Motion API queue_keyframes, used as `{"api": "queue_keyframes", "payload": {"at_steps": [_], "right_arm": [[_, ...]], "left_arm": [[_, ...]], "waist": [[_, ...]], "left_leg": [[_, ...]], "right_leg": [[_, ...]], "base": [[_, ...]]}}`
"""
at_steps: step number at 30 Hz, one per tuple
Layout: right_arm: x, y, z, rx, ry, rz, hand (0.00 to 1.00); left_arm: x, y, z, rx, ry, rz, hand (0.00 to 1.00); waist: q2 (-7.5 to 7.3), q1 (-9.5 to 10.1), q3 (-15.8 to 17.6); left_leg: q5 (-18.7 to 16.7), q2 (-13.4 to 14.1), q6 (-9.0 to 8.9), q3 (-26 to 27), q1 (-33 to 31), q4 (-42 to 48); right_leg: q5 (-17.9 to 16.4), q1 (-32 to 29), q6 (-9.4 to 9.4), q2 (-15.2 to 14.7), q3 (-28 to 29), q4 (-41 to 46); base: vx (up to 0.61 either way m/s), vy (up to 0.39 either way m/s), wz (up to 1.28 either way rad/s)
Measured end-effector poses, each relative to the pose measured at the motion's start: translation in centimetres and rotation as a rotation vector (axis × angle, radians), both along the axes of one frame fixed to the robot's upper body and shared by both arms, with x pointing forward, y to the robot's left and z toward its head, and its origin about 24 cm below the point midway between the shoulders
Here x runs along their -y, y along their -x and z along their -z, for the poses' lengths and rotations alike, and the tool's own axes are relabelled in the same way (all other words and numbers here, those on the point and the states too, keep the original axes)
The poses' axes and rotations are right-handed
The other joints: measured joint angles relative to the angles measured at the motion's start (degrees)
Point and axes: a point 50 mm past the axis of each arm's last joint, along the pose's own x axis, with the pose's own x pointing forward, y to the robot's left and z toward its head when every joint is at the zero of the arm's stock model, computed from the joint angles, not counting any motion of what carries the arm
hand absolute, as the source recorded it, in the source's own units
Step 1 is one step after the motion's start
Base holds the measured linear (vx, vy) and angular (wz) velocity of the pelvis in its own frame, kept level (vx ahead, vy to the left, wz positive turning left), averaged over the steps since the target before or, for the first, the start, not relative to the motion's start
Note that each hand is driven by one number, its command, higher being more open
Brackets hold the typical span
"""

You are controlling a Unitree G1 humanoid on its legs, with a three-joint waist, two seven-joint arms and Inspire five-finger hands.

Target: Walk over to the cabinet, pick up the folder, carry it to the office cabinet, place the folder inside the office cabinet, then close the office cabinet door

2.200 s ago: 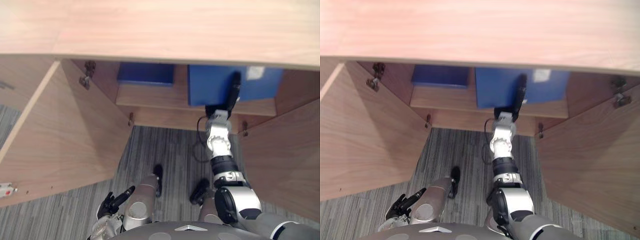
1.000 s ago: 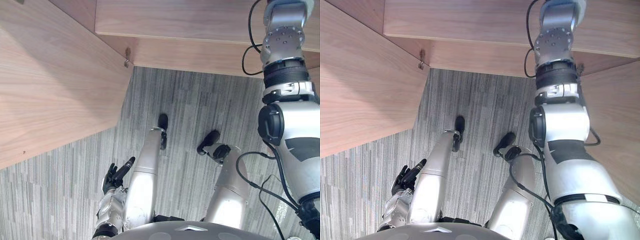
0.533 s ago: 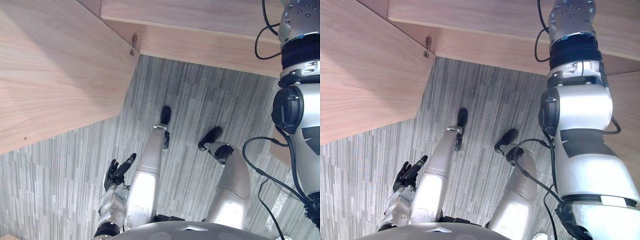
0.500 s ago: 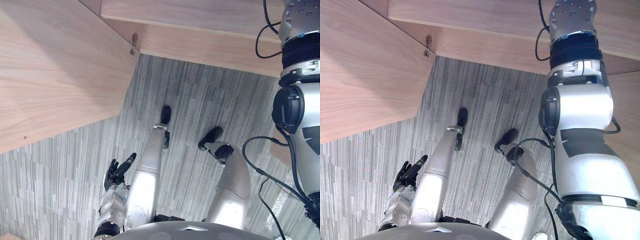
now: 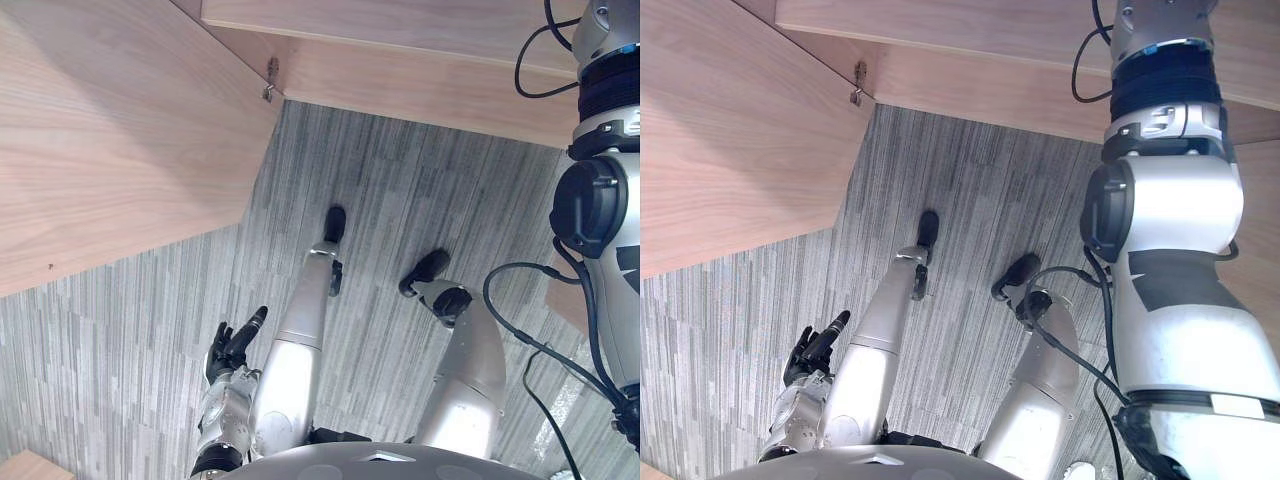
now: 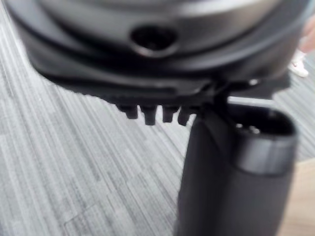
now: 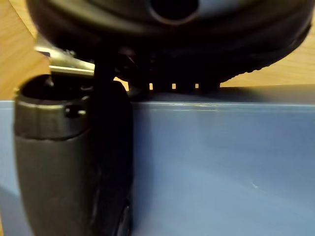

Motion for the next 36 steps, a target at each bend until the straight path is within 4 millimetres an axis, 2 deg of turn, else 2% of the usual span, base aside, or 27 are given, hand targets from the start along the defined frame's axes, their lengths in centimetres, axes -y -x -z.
{"api": "queue_keyframes", "payload": {"at_steps": [7, 18, 28, 36], "right_arm": [[0.6, -0.6, 1.3, -0.051, -0.032, 0.010, 1.00], [0.8, -0.8, 1.7, -0.066, -0.052, -0.016, 1.00], [1.3, -1.9, 4.5, -0.124, -0.055, -0.015, 1.00], [1.4, -2.2, 5.3, -0.122, -0.044, -0.031, 1.00]], "left_arm": [[0.1, -0.5, -0.2, 0.010, 0.001, 0.002, 1.00], [-0.1, -1.0, -0.4, 0.025, 0.002, -0.012, 1.00], [0.0, -0.8, -0.2, 0.013, 0.009, -0.008, 1.00], [0.2, -0.8, 0.0, 0.003, 0.016, -0.001, 1.00]], "waist": [[0.07, -0.03, -0.04], [0.11, 0.07, -0.07], [0.23, -0.20, -0.15], [0.22, -0.33, -0.16]], "left_leg": [[0.49, -0.05, -0.25, -0.35, -0.87, 0.47], [1.47, 0.00, -0.11, 0.48, 0.24, -0.77], [1.68, 0.30, -0.34, 0.76, 1.04, -1.59], [1.72, 0.49, -0.28, 1.16, 1.04, -1.60]], "right_leg": [[-0.15, -0.89, -0.06, 0.07, 0.24, 0.90], [0.11, -0.76, -0.56, 0.14, 0.98, 0.70], [0.11, -0.68, -0.54, 0.44, 1.35, 0.49], [0.25, -0.92, -0.76, 0.52, 1.62, 0.48]], "base": [[-0.02, 0.002, 0.02], [-0.02, 0.005, 0.00], [0.00, 0.000, 0.00], [0.00, 0.002, 0.00]]}}
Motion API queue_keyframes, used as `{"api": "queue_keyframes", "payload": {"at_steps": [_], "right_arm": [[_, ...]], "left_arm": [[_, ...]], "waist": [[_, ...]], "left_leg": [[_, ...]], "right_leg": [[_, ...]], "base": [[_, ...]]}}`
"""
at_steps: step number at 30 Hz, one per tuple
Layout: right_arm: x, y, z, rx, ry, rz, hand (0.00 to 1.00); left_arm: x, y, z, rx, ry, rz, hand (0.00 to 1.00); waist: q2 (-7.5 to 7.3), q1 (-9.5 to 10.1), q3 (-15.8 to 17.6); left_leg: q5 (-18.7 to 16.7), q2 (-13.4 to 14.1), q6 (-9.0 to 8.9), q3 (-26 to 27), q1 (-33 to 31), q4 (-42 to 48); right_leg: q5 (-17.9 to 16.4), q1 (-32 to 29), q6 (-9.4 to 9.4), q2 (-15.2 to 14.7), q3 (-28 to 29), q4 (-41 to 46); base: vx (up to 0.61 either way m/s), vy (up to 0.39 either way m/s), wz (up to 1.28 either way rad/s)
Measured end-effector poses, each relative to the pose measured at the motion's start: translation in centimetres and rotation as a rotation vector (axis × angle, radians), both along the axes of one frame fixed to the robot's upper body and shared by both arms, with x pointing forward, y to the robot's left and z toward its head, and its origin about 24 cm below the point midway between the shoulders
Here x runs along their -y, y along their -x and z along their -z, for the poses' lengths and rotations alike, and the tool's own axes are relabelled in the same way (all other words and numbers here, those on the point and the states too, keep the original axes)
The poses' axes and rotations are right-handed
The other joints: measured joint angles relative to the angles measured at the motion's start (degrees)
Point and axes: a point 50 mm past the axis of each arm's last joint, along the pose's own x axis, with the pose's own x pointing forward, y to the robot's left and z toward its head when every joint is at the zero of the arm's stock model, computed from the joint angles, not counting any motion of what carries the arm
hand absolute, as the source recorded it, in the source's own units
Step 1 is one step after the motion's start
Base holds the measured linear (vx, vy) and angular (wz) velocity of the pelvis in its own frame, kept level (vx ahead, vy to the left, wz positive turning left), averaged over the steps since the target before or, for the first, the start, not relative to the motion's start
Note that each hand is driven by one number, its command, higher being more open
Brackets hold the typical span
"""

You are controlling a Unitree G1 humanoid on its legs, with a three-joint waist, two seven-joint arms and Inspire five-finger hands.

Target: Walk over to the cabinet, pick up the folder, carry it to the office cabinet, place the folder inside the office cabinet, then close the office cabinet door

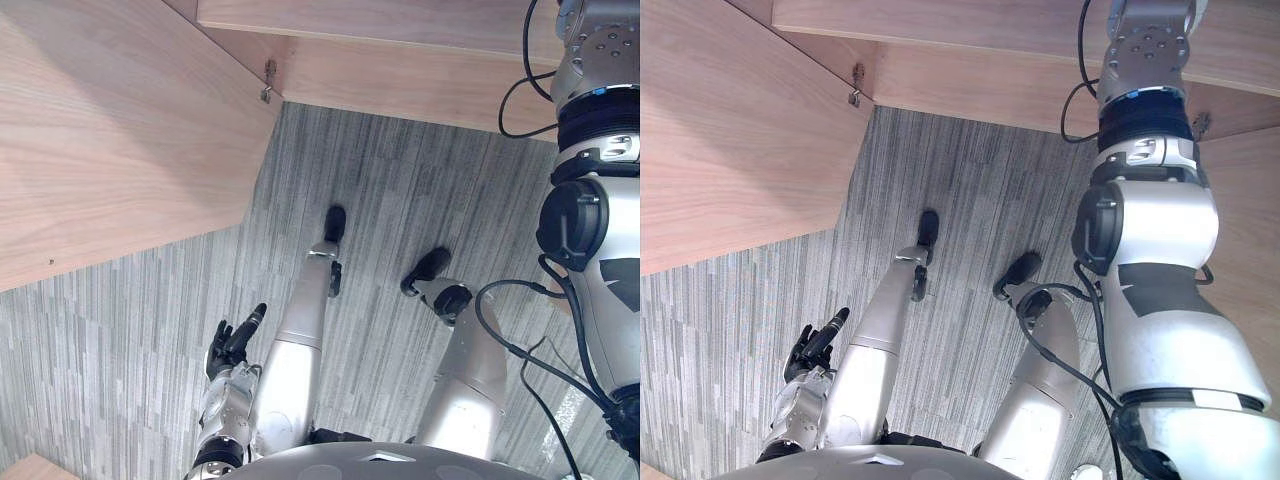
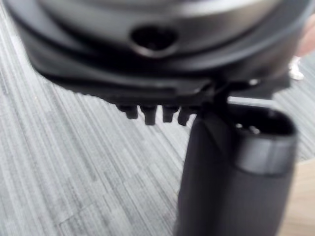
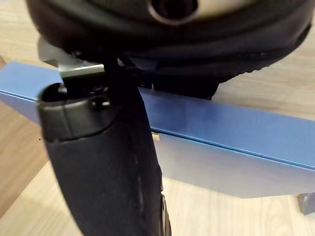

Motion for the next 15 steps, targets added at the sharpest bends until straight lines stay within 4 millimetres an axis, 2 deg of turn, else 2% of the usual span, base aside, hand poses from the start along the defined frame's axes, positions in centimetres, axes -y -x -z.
{"api": "queue_keyframes", "payload": {"at_steps": [5, 8, 10, 15], "right_arm": [[-0.5, -0.2, 0.1, 0.002, 0.013, -0.024, 1.00], [-1.5, -0.6, 0.5, -0.007, 0.022, -0.057, 1.00], [-1.5, -1.1, 1.3, -0.057, 0.044, -0.064, 1.00], [-1.9, -2.0, 3.8, -0.206, 0.183, -0.061, 1.00]], "left_arm": [[0.2, -0.6, -0.2, 0.014, 0.002, 0.014, 1.00], [0.4, -1.5, -0.4, 0.018, 0.006, 0.028, 1.00], [0.5, -2.2, -0.7, 0.035, 0.006, 0.034, 1.00], [0.4, -2.4, -0.9, 0.044, 0.003, 0.034, 1.00]], "waist": [[0.00, -0.07, 0.00], [-0.01, -1.23, 0.00], [-0.02, -1.34, -0.01], [-0.11, -2.00, -0.06]], "left_leg": [[0.20, 0.72, 0.07, 0.49, 0.16, -0.65], [0.82, 0.72, 0.23, 0.69, 0.76, -1.68], [0.87, 0.82, 0.24, 0.87, 2.21, -2.17], [0.92, 1.07, 0.22, 0.75, 6.09, -4.23]], "right_leg": [[0.81, 0.04, -0.26, 0.85, 0.12, -1.21], [1.20, 0.40, -0.29, 0.93, 0.10, -1.79], [1.26, 1.63, -0.33, 1.06, 0.13, -2.19], [1.42, 5.46, -0.15, 1.81, -0.19, -4.15]], "base": [[-0.02, 0.021, -0.08], [-0.01, 0.006, -0.01], [-0.01, 0.006, -0.05], [0.00, 0.001, -0.01]]}}
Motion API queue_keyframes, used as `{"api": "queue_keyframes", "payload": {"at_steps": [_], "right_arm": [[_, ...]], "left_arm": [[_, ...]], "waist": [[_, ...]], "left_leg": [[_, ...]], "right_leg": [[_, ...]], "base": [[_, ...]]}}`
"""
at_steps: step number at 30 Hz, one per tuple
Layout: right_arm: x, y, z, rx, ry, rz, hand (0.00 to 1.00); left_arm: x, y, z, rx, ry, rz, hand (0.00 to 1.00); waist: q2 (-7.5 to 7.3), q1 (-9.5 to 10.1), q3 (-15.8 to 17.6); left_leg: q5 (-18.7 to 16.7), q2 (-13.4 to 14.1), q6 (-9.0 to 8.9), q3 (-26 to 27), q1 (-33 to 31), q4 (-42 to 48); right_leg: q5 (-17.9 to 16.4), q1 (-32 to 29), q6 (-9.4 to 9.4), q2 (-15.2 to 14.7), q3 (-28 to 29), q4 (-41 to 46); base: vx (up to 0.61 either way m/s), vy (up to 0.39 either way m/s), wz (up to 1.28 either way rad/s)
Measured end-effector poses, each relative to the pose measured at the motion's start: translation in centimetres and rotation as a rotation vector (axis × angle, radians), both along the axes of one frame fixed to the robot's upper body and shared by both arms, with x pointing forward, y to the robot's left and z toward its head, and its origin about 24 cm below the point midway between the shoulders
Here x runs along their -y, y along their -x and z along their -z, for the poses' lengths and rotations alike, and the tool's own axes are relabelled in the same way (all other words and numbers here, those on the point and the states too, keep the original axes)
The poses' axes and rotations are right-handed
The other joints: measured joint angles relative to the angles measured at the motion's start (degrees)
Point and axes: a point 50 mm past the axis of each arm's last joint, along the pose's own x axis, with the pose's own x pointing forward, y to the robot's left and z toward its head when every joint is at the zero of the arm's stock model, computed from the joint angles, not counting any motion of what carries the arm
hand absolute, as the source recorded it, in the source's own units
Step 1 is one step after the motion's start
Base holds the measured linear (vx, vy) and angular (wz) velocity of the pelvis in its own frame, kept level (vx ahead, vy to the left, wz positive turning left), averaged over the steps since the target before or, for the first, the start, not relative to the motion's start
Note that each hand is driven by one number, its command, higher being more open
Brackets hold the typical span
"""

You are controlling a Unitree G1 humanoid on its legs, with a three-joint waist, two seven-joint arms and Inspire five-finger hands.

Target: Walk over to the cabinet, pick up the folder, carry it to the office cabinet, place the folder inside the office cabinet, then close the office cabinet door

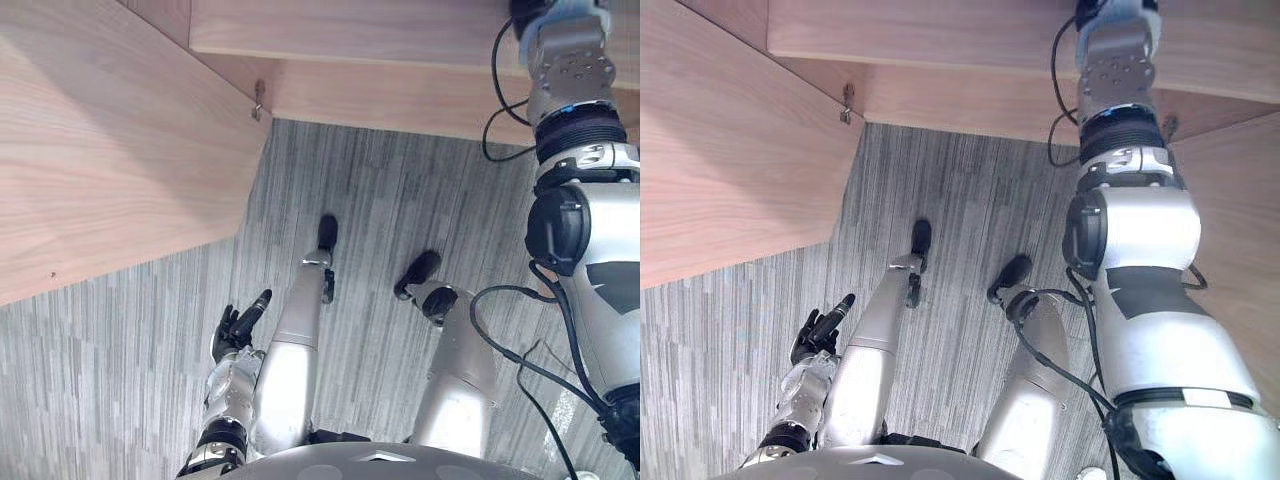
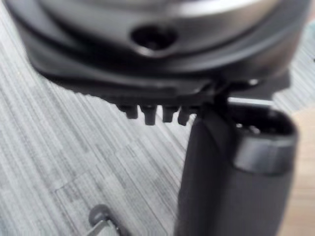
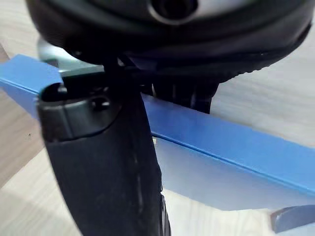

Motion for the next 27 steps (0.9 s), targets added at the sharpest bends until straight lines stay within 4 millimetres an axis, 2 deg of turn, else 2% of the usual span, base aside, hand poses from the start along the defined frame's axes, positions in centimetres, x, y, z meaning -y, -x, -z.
{"api": "queue_keyframes", "payload": {"at_steps": [5, 8, 11, 17, 27], "right_arm": [[-0.5, -0.7, 2.3, -0.140, 0.282, 0.000, 1.00], [-0.4, -1.0, 4.2, -0.211, 0.346, -0.011, 1.00], [-0.7, -1.3, 6.0, -0.275, 0.408, -0.028, 1.00], [-1.3, -1.4, 6.6, -0.302, 0.441, -0.048, 1.00], [-2.0, -1.6, 7.6, -0.372, 0.614, -0.062, 1.00]], "left_arm": [[0.0, 0.0, 0.0, 0.002, -0.002, 0.005, 1.00], [0.0, 0.0, 0.0, 0.007, 0.000, 0.009, 1.00], [-0.2, 0.1, 0.1, -0.003, -0.010, 0.019, 1.00], [-0.7, 0.7, 0.4, -0.023, 0.001, -0.019, 1.00], [-1.4, 1.6, 1.0, -0.051, 0.023, -0.077, 1.00]], "waist": [[-0.02, -0.99, -0.01], [-0.13, -1.06, -0.07], [-0.94, -1.05, -1.46], [-1.54, -1.50, -1.81], [-2.58, -2.46, -2.59]], "left_leg": [[-0.04, 0.10, -0.18, -0.15, 3.20, -0.72], [-0.50, 0.36, -0.13, -0.36, 5.42, -0.69], [-1.31, 0.60, 0.20, -0.29, 5.93, -0.36], [-1.47, 0.83, -0.08, -0.31, 6.19, 0.35], [-0.71, 0.78, -0.26, -0.22, 8.49, -2.40]], "right_leg": [[0.01, 3.66, 0.05, 0.16, -0.79, -1.12], [-0.07, 6.52, 0.13, 0.48, -1.32, -1.82], [-0.12, 7.23, 0.21, 0.76, -1.31, -2.21], [-0.14, 7.83, 0.23, 0.90, -1.43, -2.10], [0.03, 9.91, 0.47, 1.02, -2.22, -4.03]], "base": [[0.00, 0.003, 0.01], [0.00, 0.000, 0.00], [0.02, 0.025, -0.04], [0.00, 0.004, -0.01], [0.02, 0.002, 0.02]]}}
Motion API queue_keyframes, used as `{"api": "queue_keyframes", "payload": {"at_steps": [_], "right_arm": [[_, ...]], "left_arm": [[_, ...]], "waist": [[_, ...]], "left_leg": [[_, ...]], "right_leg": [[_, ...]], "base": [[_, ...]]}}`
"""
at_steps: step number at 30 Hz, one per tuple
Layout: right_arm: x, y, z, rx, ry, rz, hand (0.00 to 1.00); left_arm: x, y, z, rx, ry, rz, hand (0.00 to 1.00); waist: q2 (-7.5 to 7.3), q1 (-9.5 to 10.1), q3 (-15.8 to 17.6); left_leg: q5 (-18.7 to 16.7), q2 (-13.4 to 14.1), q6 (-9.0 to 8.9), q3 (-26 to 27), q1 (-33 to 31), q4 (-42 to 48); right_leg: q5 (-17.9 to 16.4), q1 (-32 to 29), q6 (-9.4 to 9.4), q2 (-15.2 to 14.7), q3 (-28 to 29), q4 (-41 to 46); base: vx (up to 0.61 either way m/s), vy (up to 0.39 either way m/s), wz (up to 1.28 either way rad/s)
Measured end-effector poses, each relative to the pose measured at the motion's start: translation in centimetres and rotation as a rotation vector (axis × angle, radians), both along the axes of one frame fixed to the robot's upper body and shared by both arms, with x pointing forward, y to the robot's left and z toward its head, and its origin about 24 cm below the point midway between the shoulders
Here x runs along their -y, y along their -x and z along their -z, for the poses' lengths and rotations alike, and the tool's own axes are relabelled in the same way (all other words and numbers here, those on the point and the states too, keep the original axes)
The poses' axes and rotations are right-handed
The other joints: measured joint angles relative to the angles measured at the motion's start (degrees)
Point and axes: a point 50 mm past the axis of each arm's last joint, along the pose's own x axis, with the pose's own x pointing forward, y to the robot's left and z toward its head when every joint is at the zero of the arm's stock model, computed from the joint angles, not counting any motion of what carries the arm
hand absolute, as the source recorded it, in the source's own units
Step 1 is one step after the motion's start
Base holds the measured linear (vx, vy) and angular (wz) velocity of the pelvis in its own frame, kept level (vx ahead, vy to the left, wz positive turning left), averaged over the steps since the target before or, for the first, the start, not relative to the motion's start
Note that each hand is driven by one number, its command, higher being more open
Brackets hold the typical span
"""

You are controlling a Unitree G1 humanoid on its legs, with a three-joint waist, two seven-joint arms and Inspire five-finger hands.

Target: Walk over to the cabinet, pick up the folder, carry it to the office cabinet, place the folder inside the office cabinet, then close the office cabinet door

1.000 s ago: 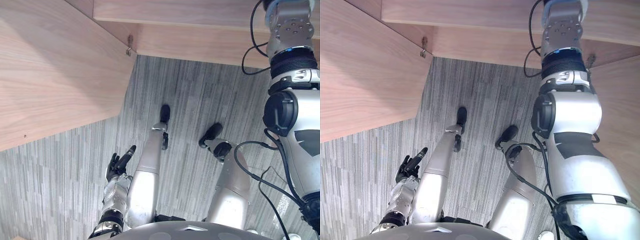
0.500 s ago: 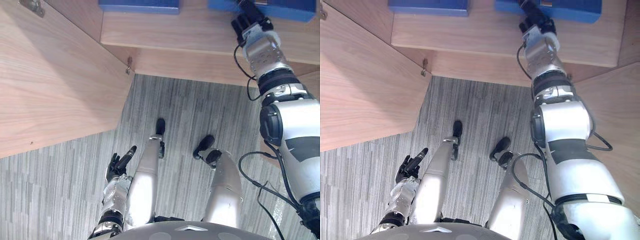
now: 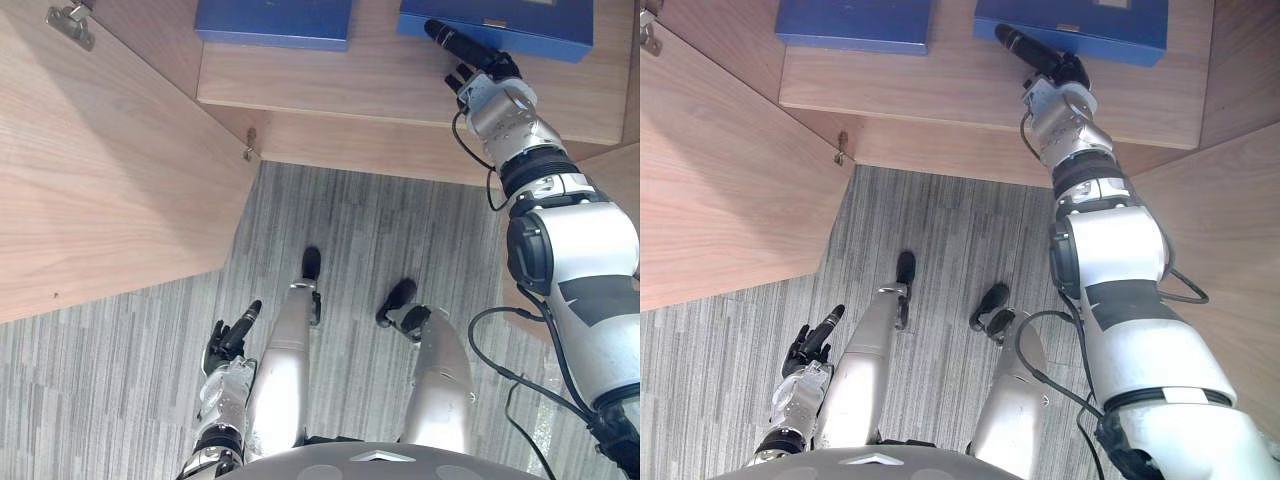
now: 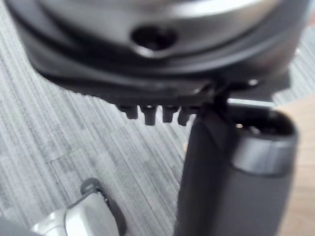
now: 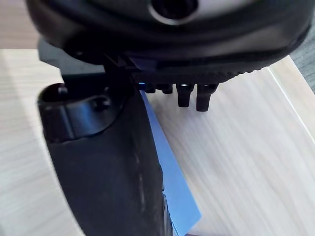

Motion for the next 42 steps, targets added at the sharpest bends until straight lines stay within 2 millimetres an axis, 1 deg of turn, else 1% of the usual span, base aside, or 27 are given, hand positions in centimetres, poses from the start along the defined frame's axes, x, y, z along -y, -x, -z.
{"api": "queue_keyframes", "payload": {"at_steps": [2, 4, 5, 7, 8, 9, 11, 13, 14, 15, 18, 21, 22, 23, 26, 27, 29, 30, 31, 32, 34, 37, 38, 40, 42], "right_arm": [[0.0, 0.0, 0.1, -0.011, 0.039, -0.008, 1.00], [0.3, 0.0, 0.1, -0.033, 0.124, -0.018, 1.00], [0.5, 0.0, 0.0, -0.043, 0.212, -0.021, 1.00], [0.6, 0.1, 0.0, -0.055, 0.279, -0.031, 1.00], [0.9, 0.1, 0.0, -0.077, 0.379, -0.029, 1.00], [1.0, 0.1, 0.0, -0.085, 0.424, -0.025, 1.00], [1.6, 0.2, -0.2, -0.122, 0.659, -0.012, 1.00], [2.0, 0.3, -0.2, -0.135, 0.777, -0.014, 1.00], [2.2, 0.4, -0.2, -0.138, 0.802, -0.015, 1.00], [2.5, 0.5, 0.1, -0.154, 0.870, -0.018, 1.00], [3.1, 0.7, 1.7, -0.208, 1.033, -0.041, 1.00], [2.7, 0.7, 2.9, -0.233, 1.200, -0.084, 1.00], [2.7, 0.8, 3.8, -0.251, 1.249, -0.105, 1.00], [2.7, 0.9, 4.4, -0.257, 1.261, -0.115, 1.00], [2.9, 1.4, 7.2, -0.299, 1.324, -0.169, 1.00], [3.0, 1.5, 7.6, -0.307, 1.334, -0.177, 1.00], [3.1, 1.9, 9.7, -0.360, 1.402, -0.220, 1.00], [3.2, 2.0, 10.1, -0.369, 1.407, -0.228, 1.00], [3.3, 2.2, 11.0, -0.391, 1.425, -0.245, 1.00], [3.3, 2.4, 11.6, -0.409, 1.452, -0.260, 1.00], [3.2, 3.0, 13.6, -0.454, 1.548, -0.318, 1.00], [3.0, 3.5, 14.9, -0.480, 1.621, -0.364, 1.00], [3.0, 3.5, 15.1, -0.482, 1.634, -0.370, 1.00], [2.9, 3.8, 15.7, -0.501, 1.718, -0.398, 1.00], [2.9, 4.0, 16.2, -0.510, 1.730, -0.412, 1.00]], "left_arm": [[0.0, 0.0, 0.0, -0.001, 0.001, 0.001, 1.00], [0.0, 0.0, 0.0, -0.001, -0.007, 0.021, 1.00], [0.0, 0.0, 0.0, -0.003, -0.012, 0.041, 1.00], [0.0, 0.1, 0.1, 0.000, -0.010, 0.043, 1.00], [-0.1, 0.1, 0.1, 0.002, -0.008, 0.046, 1.00], [-0.2, 0.1, 0.1, 0.005, -0.007, 0.048, 1.00], [-0.6, 0.2, 0.0, 0.008, -0.019, 0.058, 1.00], [-0.9, 0.1, -0.1, 0.007, -0.041, 0.083, 1.00], [-1.0, 0.1, -0.1, 0.008, -0.043, 0.085, 1.00], [-1.2, 0.1, -0.1, 0.007, -0.044, 0.089, 1.00], [-1.3, 0.3, 0.0, 0.001, -0.041, 0.096, 1.00], [-1.2, 0.7, 0.3, -0.019, -0.036, 0.107, 1.00], [-1.0, 1.0, 0.6, -0.033, -0.028, 0.112, 1.00], [-1.0, 1.3, 0.7, -0.041, -0.025, 0.114, 1.00], [-0.9, 2.6, 1.3, -0.084, -0.036, 0.138, 1.00], [-0.9, 2.7, 1.4, -0.091, -0.038, 0.146, 1.00], [-0.7, 3.4, 1.8, -0.113, -0.030, 0.157, 1.00], [-0.6, 3.5, 1.9, -0.117, -0.027, 0.159, 1.00], [-0.6, 3.7, 2.0, -0.123, -0.026, 0.169, 1.00], [-0.5, 3.9, 2.0, -0.130, -0.031, 0.182, 1.00], [-0.8, 4.4, 2.2, -0.151, -0.059, 0.224, 1.00], [-1.2, 4.8, 2.2, -0.167, -0.082, 0.250, 1.00], [-1.2, 4.8, 2.2, -0.171, -0.087, 0.257, 1.00], [-1.2, 5.0, 2.3, -0.183, -0.102, 0.288, 1.00], [-1.1, 5.0, 2.3, -0.185, -0.103, 0.290, 1.00]], "waist": [[0.00, -0.11, 0.00], [0.00, -0.09, 0.00], [-0.04, 0.03, -0.03], [-0.02, -0.04, -0.04], [-0.02, -0.05, -0.04], [-0.02, -0.02, -0.04], [-0.03, 0.06, -0.04], [-0.03, 0.15, -0.04], [-0.03, 0.16, -0.04], [-0.03, 0.21, -0.04], [-0.02, 0.30, -0.05], [-0.18, 0.51, -0.20], [-0.39, 0.83, -0.63], [-0.46, 0.97, -1.14], [-1.41, 1.17, -3.00], [-1.48, 1.31, -3.17], [-1.86, 1.55, -4.82], [-1.91, 1.59, -5.10], [-2.01, 1.67, -5.22], [-2.15, 1.71, -5.63], [-2.71, 1.76, -6.81], [-2.94, 1.68, -7.23], [-2.95, 1.69, -7.23], [-2.96, 1.70, -7.26], [-3.02, 1.71, -7.33]], "left_leg": [[0.34, -0.08, -0.02, -0.12, 0.64, -0.92], [0.82, -0.23, -0.12, -0.47, 1.81, -2.29], [1.12, -0.42, -0.20, -0.52, 2.53, -3.26], [1.23, -0.47, -0.23, -0.71, 2.88, -3.69], [1.46, -0.56, -0.28, -0.83, 3.17, -4.30], [1.61, -0.64, -0.27, -0.87, 3.35, -4.62], [1.77, -0.72, -0.32, -0.97, 3.59, -5.22], [1.80, -0.75, -0.30, -0.97, 3.62, -5.38], [1.80, -0.77, -0.30, -0.97, 3.65, -5.40], [1.79, -0.80, -0.29, -0.97, 3.81, -5.40], [1.76, -0.86, -0.25, -0.85, 4.37, -5.57], [1.76, -0.89, -0.21, -0.41, 5.04, -6.29], [1.75, -0.89, -0.20, -0.07, 5.44, -6.56], [1.74, -0.90, -0.19, -0.04, 5.43, -6.68], [1.74, -0.97, -0.20, 0.13, 6.21, -7.34], [1.73, -0.97, -0.22, 0.12, 6.45, -7.36], [1.67, -1.01, -0.26, 0.11, 6.60, -7.44], [1.67, -1.03, -0.26, 0.09, 6.75, -7.50], [1.65, -1.08, -0.24, 0.09, 7.54, -7.83], [1.65, -1.10, -0.24, 0.11, 7.69, -8.12], [1.64, -1.17, -0.23, 0.17, 8.19, -8.45], [1.52, -1.19, -0.16, 0.36, 8.85, -8.51], [1.51, -1.19, -0.16, 0.43, 9.00, -8.56], [1.52, -1.19, -0.16, 0.64, 9.79, -8.89], [1.53, -1.15, -0.15, 0.72, 10.59, -9.38]], "right_leg": [[0.05, 0.71, 0.06, 0.02, -0.38, -0.59], [0.05, 1.88, 0.06, 0.07, -0.91, -1.38], [0.05, 2.34, 0.08, 0.01, -1.00, -1.76], [0.05, 2.72, 0.08, 0.02, -1.34, -2.07], [0.05, 2.97, 0.09, 0.02, -1.51, -2.35], [0.06, 3.10, 0.09, -0.01, -1.59, -2.51], [0.05, 3.30, 0.10, -0.03, -1.83, -2.78], [0.05, 3.32, 0.10, -0.03, -1.85, -2.88], [0.05, 3.37, 0.10, -0.03, -1.86, -2.91], [0.05, 3.57, 0.10, -0.03, -1.86, -3.01], [0.03, 4.09, 0.14, -0.04, -1.79, -3.32], [-0.11, 4.13, 0.36, -0.10, -1.26, -3.29], [-0.16, 4.14, 0.42, -0.11, -0.90, -3.29], [-0.24, 4.10, 0.50, -0.12, -0.89, -3.31], [-0.45, 4.46, 0.64, -0.17, -0.81, -3.58], [-0.49, 4.72, 0.68, -0.17, -0.83, -3.63], [-0.58, 4.93, 0.79, -0.17, -0.88, -3.84], [-0.58, 5.12, 0.80, -0.17, -0.93, -3.93], [-0.60, 5.90, 0.85, -0.18, -0.98, -4.18], [-0.60, 6.02, 0.88, -0.18, -0.97, -4.31], [-0.69, 6.35, 1.08, -0.22, -0.97, -4.51], [-0.77, 6.88, 1.22, -0.25, -0.84, -4.58], [-0.77, 6.99, 1.23, -0.26, -0.79, -4.60], [-0.71, 7.56, 1.33, -0.24, -0.69, -4.94], [-0.59, 8.24, 1.49, -0.09, -0.70, -5.49]], "base": [[0.05, 0.001, 0.07], [0.06, -0.003, 0.10], [0.05, -0.002, 0.08], [0.05, 0.008, 0.06], [0.05, 0.012, 0.07], [0.04, 0.013, 0.08], [0.04, 0.014, 0.05], [0.02, 0.008, 0.01], [0.04, 0.018, 0.01], [0.04, 0.019, 0.01], [0.03, 0.016, 0.00], [0.01, 0.008, -0.04], [0.02, 0.006, -0.06], [0.03, 0.003, -0.03], [0.05, 0.000, 0.00], [0.06, 0.000, 0.00], [0.04, 0.008, 0.01], [0.04, 0.014, 0.01], [0.00, 0.000, 0.00], [0.00, 0.000, 0.00], [0.00, 0.000, 0.00], [0.00, 0.000, 0.00], [0.01, 0.017, -0.04], [0.02, 0.016, -0.04], [0.01, 0.005, -0.02]]}}
